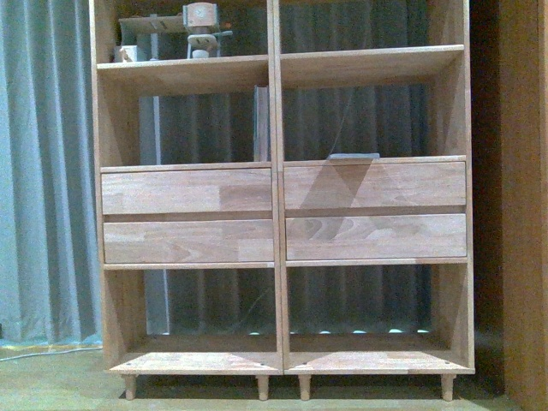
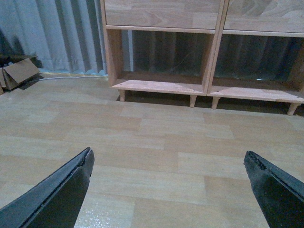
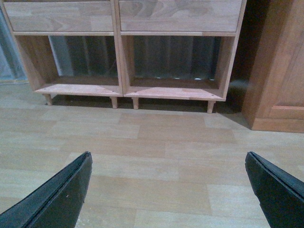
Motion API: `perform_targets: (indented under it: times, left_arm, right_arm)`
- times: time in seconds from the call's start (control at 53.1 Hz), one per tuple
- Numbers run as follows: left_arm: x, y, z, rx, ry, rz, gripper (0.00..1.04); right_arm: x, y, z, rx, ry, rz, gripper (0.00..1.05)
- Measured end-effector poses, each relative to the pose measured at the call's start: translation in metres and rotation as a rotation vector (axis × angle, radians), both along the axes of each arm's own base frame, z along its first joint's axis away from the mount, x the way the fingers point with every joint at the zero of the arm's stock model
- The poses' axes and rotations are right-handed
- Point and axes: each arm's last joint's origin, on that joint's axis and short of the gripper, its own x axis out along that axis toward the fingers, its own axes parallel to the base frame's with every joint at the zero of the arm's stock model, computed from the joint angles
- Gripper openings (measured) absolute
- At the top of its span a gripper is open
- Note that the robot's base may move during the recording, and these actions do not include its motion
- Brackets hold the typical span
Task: Organize books on shelf
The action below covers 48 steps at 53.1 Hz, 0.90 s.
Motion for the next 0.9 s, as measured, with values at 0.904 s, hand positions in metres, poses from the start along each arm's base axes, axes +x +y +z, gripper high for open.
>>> perform_targets:
  times: [0.904]
  left_arm:
    - [0.0000, 0.0000, 0.0000, 0.000, 0.000, 0.000, 0.98]
  right_arm:
    - [0.0000, 0.0000, 0.0000, 0.000, 0.000, 0.002, 0.98]
